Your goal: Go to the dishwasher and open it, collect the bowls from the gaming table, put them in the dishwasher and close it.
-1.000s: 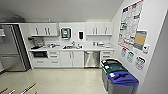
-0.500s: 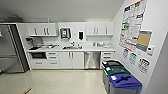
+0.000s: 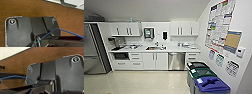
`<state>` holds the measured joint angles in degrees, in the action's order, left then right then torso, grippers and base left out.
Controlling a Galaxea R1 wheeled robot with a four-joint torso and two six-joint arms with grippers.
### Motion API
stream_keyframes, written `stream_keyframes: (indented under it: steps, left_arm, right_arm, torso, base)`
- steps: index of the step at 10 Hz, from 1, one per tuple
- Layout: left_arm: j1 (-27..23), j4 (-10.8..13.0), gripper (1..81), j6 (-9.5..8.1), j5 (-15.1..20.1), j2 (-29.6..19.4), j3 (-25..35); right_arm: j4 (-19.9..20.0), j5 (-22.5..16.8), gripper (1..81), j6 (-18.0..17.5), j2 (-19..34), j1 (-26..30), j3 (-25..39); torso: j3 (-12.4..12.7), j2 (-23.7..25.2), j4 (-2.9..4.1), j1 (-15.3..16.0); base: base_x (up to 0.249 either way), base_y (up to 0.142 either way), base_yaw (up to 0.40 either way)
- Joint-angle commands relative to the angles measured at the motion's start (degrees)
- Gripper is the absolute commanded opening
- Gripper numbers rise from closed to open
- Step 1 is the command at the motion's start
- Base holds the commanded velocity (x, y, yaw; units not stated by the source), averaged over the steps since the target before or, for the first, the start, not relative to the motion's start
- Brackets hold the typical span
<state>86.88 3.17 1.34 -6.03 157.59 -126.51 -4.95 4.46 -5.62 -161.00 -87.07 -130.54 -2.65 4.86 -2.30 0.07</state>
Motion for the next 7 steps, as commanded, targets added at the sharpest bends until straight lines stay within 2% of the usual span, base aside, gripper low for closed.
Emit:
stream_keyframes:
  steps: [1,7]
  left_arm:
    - [-3.07,0.26,81.1,0.07,2.43,-0.95,1.18]
    - [-3.07,0.17,81.1,0.07,2.43,-1.48,2.32]
  right_arm:
    - [-0.59,-2.62,81.1,0.08,0.39,3.43,1.08]
    - [-0.68,-2.62,81.1,0.08,0.22,3.69,0.82]
  torso:
    - [0.0,0.0,0.0,0.02]
    - [0.0,0.0,0.0,0.02]
  base:
    - [0.164,0.0,0.0]
    - [0.163,0.0,0.0]
